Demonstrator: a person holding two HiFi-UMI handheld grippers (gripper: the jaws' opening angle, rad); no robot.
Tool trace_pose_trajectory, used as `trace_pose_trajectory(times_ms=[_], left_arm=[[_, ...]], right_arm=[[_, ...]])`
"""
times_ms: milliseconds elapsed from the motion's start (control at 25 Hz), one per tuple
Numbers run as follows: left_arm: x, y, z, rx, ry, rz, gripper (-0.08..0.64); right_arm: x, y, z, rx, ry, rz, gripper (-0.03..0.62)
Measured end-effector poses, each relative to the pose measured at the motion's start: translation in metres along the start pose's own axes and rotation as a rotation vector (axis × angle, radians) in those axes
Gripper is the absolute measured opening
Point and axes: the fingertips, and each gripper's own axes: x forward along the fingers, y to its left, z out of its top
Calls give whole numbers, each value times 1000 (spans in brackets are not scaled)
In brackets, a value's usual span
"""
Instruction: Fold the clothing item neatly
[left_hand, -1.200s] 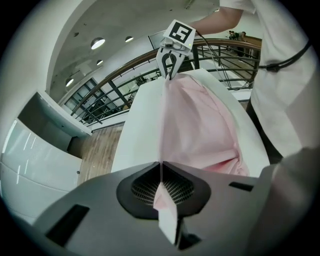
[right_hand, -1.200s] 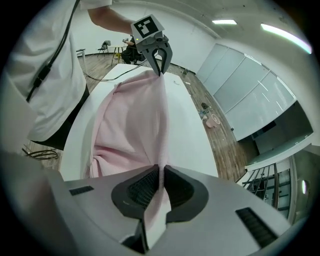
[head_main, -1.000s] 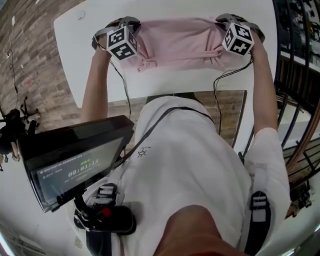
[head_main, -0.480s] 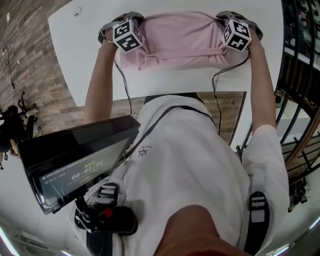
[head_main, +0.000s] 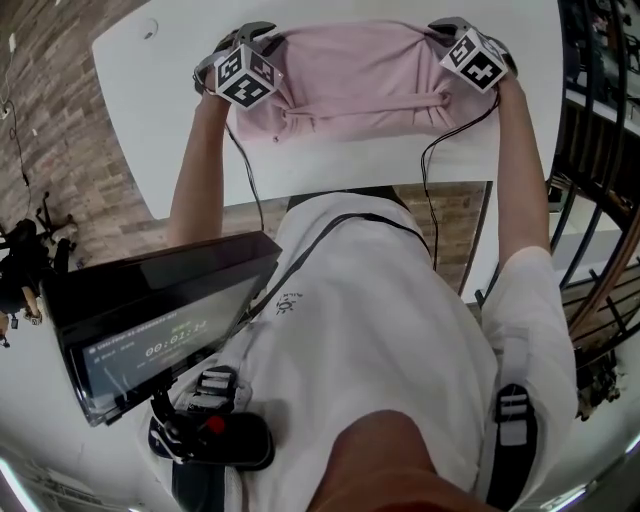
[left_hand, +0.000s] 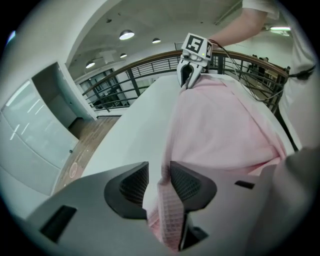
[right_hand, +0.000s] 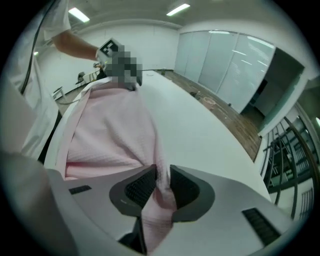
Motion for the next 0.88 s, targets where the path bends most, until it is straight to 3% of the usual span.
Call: trace_pose_trajectory(times_ms=[80, 120, 240, 320, 360, 400, 440, 560, 720, 880], left_arm=[[-8, 14, 4, -43, -27, 70, 157], [-14, 23, 7, -77, -48, 105, 177], [-44, 45, 15, -241, -155, 202, 181], [-66, 49, 22, -349, -232, 244, 180], [-75, 45, 25, -390, -262, 253, 179], [-81, 38, 29, -424, -284, 252, 179], [-83, 27, 31, -451, -295, 248, 168], [-69, -10, 29, -511, -252, 262, 3], [-37, -39, 16, -571, -145, 333, 3], [-22, -33, -13, -669, -83, 390, 3]], right_arm=[[-12, -17, -3, 99, -61, -106, 158], [-21, -26, -4, 135, -89, -168, 173], [-56, -39, -4, 224, -171, -331, 173], [-75, -35, -8, 317, -240, -396, 172], [-79, -28, -10, 378, -279, -404, 134], [-81, -19, -13, 442, -318, -403, 21], [-79, -11, -16, 502, -350, -397, 3], [-65, 10, -28, 606, -372, -400, 3], [-49, 12, -38, 650, -353, -456, 3], [-30, 2, -53, 605, -264, -499, 3]])
